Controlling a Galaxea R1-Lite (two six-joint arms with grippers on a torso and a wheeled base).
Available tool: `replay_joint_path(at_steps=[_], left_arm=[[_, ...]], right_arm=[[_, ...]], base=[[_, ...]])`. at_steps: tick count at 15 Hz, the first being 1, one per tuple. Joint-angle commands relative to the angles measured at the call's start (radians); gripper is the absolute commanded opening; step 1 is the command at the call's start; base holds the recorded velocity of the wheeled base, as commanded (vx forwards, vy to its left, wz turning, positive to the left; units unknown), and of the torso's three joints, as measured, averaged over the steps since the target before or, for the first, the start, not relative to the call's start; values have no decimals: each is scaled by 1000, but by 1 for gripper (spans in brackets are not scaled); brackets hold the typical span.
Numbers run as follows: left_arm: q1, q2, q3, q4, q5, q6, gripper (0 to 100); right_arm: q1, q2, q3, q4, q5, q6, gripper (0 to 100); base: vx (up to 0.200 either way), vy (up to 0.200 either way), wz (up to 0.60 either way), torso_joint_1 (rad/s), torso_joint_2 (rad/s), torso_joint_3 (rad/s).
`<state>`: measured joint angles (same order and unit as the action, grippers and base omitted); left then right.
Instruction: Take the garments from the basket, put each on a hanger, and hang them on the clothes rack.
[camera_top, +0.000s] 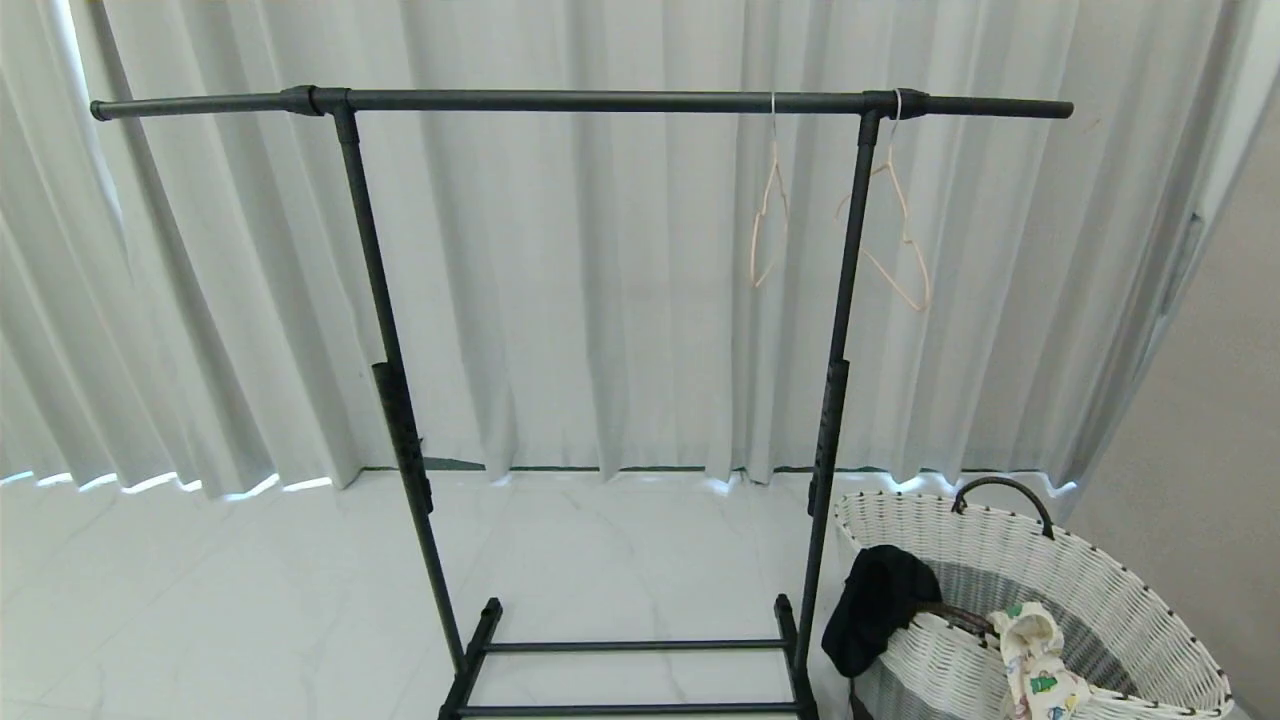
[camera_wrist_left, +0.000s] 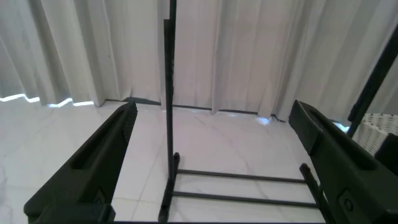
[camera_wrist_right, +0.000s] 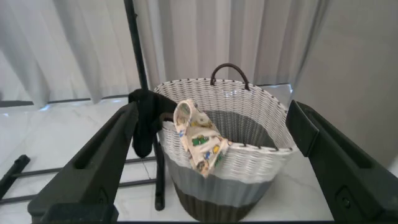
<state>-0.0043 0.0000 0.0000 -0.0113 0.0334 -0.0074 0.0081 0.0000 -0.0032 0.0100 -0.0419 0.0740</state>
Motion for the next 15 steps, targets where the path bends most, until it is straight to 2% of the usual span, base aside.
replay_joint_path(at_steps=[1, 6, 13, 14, 15], left_arm=[[0, 0, 0, 1, 0, 0, 100], [0, 0, 0, -1, 0, 0, 100], [0, 0, 0, 1, 0, 7, 100], [0, 0, 0, 1, 0, 9, 100], [0, 0, 0, 1, 0, 9, 100]], right_arm=[[0, 0, 0, -1, -1, 1, 100], [0, 0, 0, -1, 0, 0, 100], [0, 0, -12, -19, 17, -56, 100], [10, 44, -115, -12, 68, -53, 100], [27, 150, -205, 21, 77, -57, 100]], base=[[200, 0, 0, -2, -2, 2], [200, 0, 0, 5, 0, 1], [0, 0, 0, 0, 0, 0], [0, 0, 0, 0, 0, 0], [0, 0, 0, 0, 0, 0]])
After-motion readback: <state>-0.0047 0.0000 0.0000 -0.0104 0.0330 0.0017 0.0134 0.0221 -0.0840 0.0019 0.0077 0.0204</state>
